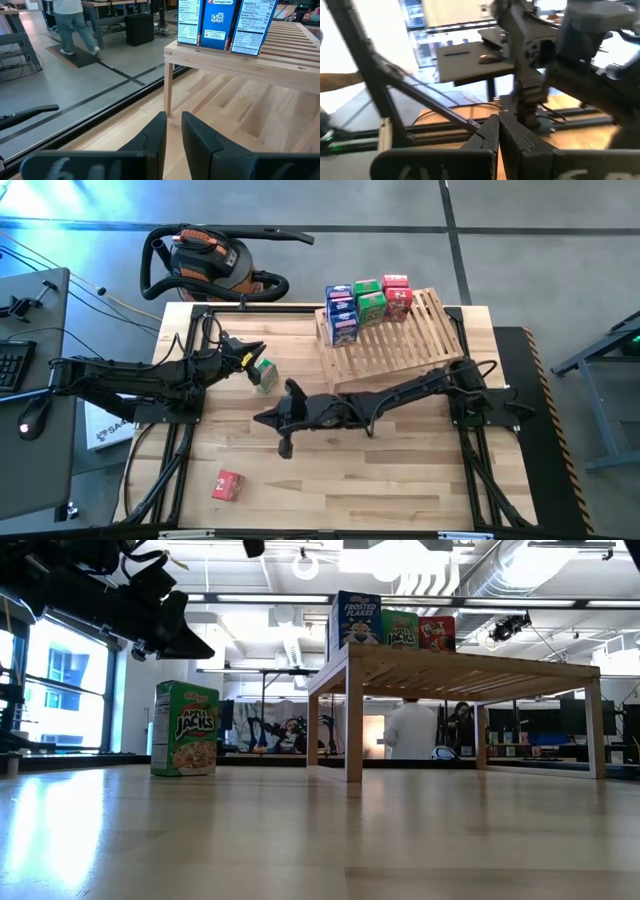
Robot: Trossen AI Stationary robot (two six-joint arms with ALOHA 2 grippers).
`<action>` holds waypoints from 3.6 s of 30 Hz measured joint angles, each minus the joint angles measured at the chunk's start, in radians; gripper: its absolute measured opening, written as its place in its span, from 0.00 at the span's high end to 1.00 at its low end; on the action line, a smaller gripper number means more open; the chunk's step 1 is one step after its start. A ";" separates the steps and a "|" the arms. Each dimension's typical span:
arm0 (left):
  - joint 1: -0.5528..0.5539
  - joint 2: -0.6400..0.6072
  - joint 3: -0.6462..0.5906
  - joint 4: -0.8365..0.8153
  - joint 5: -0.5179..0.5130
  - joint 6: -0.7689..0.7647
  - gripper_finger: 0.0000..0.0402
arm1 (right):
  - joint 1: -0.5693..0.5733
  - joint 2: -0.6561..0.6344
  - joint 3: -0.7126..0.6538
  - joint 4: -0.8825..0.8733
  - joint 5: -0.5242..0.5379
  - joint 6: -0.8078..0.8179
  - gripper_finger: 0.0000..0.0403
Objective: Stack cereal on shelf
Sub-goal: Put the green cereal box on the shelf aligned with the other green cereal boxes
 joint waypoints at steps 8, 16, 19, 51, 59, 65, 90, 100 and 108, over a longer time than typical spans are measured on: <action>0.000 0.000 0.000 0.000 0.000 0.000 0.88 | -0.058 0.000 0.059 -0.107 -0.352 -0.065 0.99; 0.000 0.000 0.000 0.000 0.000 0.000 0.88 | -0.065 0.000 0.176 -0.360 -0.518 -0.262 0.75; 0.000 0.000 0.000 0.000 0.000 0.000 0.88 | -0.063 0.000 0.181 -0.380 -0.544 -0.271 0.61; 0.059 0.004 0.000 0.156 0.165 -0.198 0.88 | 0.083 -0.067 -0.039 -0.629 -0.273 -0.332 0.99; 0.072 0.004 0.000 0.242 0.226 -0.176 0.88 | 0.090 -0.229 -0.459 -0.037 -0.241 -0.218 1.00; 0.058 0.010 0.000 0.247 0.531 -0.139 0.92 | 0.134 -0.322 -0.620 0.122 -0.126 -0.192 1.00; -0.119 0.019 0.330 -0.761 0.241 -0.244 0.47 | 0.263 -0.367 -0.713 0.052 0.077 -0.114 1.00; -0.118 0.039 0.331 -0.887 0.189 -0.394 0.37 | 0.203 -0.367 -0.713 0.043 -0.048 -0.166 1.00; -0.118 0.124 0.331 -0.877 0.197 -0.388 0.36 | 0.212 -0.382 -0.713 0.013 -0.018 -0.154 1.00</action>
